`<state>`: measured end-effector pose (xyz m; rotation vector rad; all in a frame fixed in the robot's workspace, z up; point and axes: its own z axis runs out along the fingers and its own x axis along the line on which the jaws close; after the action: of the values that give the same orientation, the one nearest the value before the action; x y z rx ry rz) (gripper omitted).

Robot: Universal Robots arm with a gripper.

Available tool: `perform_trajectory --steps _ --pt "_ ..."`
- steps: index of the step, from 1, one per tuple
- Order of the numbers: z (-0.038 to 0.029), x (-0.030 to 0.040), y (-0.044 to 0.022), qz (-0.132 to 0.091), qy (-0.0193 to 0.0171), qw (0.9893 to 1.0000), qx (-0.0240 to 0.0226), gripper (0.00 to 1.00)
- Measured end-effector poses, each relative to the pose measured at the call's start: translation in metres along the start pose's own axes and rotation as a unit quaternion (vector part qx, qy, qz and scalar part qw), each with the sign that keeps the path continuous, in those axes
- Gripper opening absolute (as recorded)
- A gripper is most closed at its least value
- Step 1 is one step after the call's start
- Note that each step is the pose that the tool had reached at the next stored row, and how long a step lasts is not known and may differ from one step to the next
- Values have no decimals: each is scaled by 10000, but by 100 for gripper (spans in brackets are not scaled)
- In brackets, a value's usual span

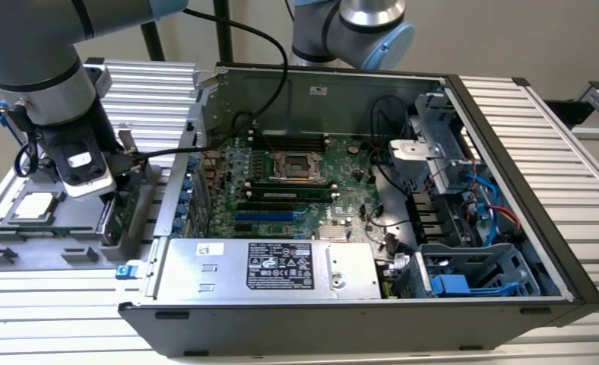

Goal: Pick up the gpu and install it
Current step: 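Pick up the gpu and move the gpu toward the slot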

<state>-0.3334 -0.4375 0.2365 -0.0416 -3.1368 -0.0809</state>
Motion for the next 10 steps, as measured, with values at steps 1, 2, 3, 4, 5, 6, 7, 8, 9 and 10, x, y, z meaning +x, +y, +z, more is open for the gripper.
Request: perform_trajectory --steps 1,2,3,4,5,6,7,8,9,10 --pt "0 0 0 0 0 10000 0 0" --pt "0 0 0 0 0 10000 0 0" --pt "0 0 0 0 0 10000 0 0" --pt "0 0 1 0 0 10000 0 0" --pt "0 0 1 0 0 10000 0 0" --pt "0 0 1 0 0 10000 0 0" --pt "0 0 1 0 0 10000 0 0" --pt "0 0 1 0 0 10000 0 0" --pt "0 0 1 0 0 10000 0 0" --pt "0 0 1 0 0 10000 0 0"
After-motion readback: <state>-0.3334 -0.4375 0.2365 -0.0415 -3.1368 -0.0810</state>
